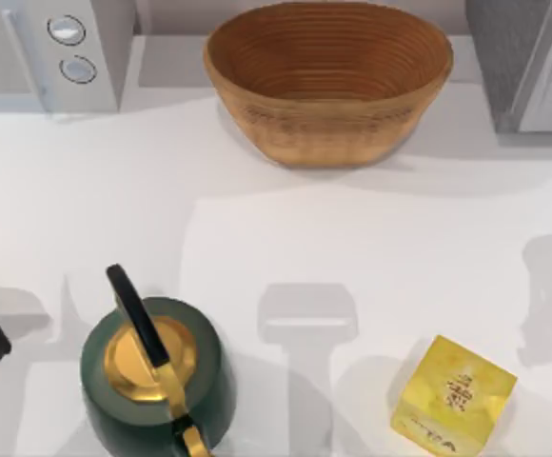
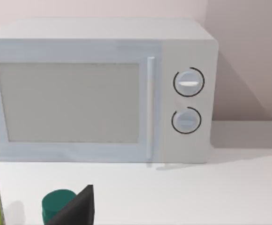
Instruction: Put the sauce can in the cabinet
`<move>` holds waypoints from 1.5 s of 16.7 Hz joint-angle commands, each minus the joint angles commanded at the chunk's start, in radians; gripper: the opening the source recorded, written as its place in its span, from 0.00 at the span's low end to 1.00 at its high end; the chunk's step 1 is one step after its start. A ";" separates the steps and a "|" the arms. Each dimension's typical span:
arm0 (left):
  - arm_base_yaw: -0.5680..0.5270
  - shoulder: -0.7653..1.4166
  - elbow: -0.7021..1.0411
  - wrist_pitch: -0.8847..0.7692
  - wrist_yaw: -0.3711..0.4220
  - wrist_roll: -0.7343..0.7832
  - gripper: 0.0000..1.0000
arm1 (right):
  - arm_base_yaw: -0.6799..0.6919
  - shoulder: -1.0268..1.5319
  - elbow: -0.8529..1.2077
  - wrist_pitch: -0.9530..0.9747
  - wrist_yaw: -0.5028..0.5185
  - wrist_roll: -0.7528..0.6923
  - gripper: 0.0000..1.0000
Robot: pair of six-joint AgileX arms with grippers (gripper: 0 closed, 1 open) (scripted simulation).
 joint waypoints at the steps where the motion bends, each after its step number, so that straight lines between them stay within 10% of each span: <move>1: 0.000 0.000 0.000 0.000 0.000 0.000 1.00 | -0.002 -0.065 -0.045 0.018 0.041 0.063 0.00; 14: 0.000 0.000 0.000 0.000 0.000 0.000 1.00 | 0.006 -0.201 -0.144 0.054 0.153 0.232 0.00; 25: 0.000 0.000 0.000 0.000 0.000 0.000 1.00 | 0.061 0.277 0.506 -0.128 0.232 0.246 0.00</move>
